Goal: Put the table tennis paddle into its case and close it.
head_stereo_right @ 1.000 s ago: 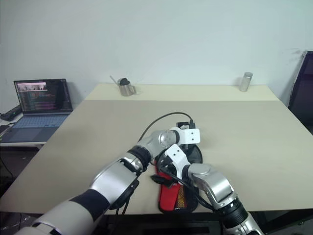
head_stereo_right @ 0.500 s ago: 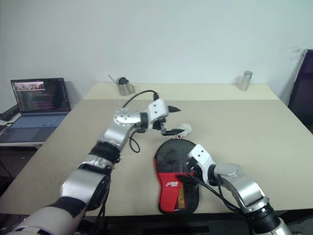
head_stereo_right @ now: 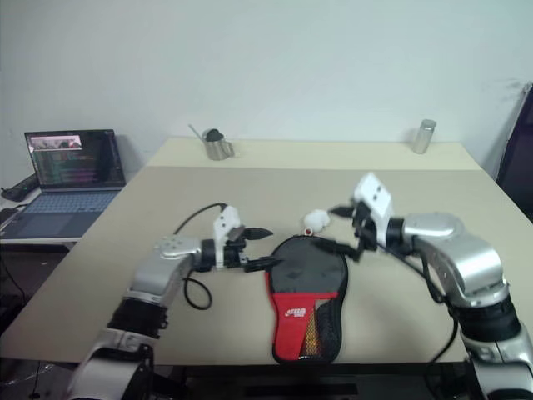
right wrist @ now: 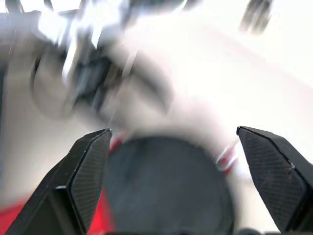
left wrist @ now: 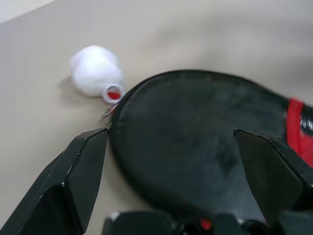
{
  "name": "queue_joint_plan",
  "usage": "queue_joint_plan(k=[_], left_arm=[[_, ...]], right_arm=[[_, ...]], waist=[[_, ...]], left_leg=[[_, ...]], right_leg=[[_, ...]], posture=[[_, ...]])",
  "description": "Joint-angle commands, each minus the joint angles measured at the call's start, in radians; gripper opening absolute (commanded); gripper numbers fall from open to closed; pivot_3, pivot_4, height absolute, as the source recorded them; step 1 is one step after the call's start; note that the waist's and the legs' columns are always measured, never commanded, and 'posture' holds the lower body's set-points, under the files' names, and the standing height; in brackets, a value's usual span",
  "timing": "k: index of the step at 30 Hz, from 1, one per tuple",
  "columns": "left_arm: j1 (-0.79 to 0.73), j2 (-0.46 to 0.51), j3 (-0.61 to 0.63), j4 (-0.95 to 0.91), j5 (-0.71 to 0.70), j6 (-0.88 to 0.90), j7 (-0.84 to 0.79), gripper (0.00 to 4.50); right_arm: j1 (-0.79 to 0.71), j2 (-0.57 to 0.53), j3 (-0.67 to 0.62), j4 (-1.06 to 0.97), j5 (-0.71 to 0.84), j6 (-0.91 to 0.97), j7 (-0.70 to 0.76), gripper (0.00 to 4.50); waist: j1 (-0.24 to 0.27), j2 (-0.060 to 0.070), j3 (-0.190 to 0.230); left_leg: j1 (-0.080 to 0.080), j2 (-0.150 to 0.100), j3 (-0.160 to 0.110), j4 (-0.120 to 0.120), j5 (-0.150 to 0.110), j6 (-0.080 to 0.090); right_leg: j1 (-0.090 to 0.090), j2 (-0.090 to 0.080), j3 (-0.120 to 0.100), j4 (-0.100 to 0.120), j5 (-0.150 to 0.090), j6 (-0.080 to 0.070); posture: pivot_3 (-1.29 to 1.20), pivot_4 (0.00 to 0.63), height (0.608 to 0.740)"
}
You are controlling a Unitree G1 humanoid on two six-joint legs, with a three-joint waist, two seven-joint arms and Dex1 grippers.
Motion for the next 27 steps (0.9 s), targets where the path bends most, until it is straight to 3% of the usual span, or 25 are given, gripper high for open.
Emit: queue_joint_plan(k=[1, 7, 14, 20, 27], left_arm=[[-0.007, -0.057, -0.008, -0.067, -0.014, 0.011, 0.078, 4.49], [0.0, -0.131, -0.071, -0.024, 0.045, -0.011, 0.175, 4.49], [0.035, -0.176, -0.158, -0.032, 0.111, 0.041, 0.259, 4.49], [0.071, -0.191, -0.168, -0.069, 0.099, 0.092, 0.276, 4.49], [0.048, -0.209, -0.159, -0.035, 0.1, 0.153, 0.325, 4.49]], right_arm=[[-0.151, 0.112, -0.024, 0.24, -0.061, -0.062, -0.147, 4.5], [-0.336, 0.275, -0.009, 0.722, -0.228, -0.246, -0.376, 4.5], [-0.457, 0.365, -0.023, 1.163, -0.321, -0.458, -0.479, 4.5], [-0.482, 0.419, -0.054, 1.348, -0.35, -0.54, -0.569, 4.5], [-0.474, 0.471, -0.101, 1.42, -0.351, -0.547, -0.594, 4.5]], waist=[[-0.002, 0.0, 0.0], [-0.002, 0.001, 0.0], [-0.011, 0.001, 0.0], [-0.023, 0.003, -0.002], [-0.025, 0.006, -0.003]], left_leg=[[0.0, 0.0, 0.001, 0.0, 0.0, 0.0], [-0.002, 0.0, 0.002, -0.001, 0.0, -0.001], [-0.008, -0.001, 0.002, 0.0, 0.001, -0.001], [-0.011, -0.001, 0.002, 0.0, 0.001, -0.001], [-0.011, 0.0, 0.002, 0.001, 0.001, -0.001]], right_leg=[[-0.001, 0.0, 0.001, 0.0, 0.0, 0.0], [-0.003, 0.0, 0.002, 0.0, 0.001, -0.002], [-0.009, -0.001, 0.002, 0.0, 0.001, -0.002], [-0.012, -0.001, 0.002, 0.001, 0.001, -0.002], [-0.011, -0.001, 0.002, 0.003, 0.001, -0.002]], posture=[[0.0, 0.15, 0.74], [0.0, 0.15, 0.74], [0.0, 0.15, 0.74], [0.0, 0.15, 0.74], [0.0, 0.15, 0.74]])
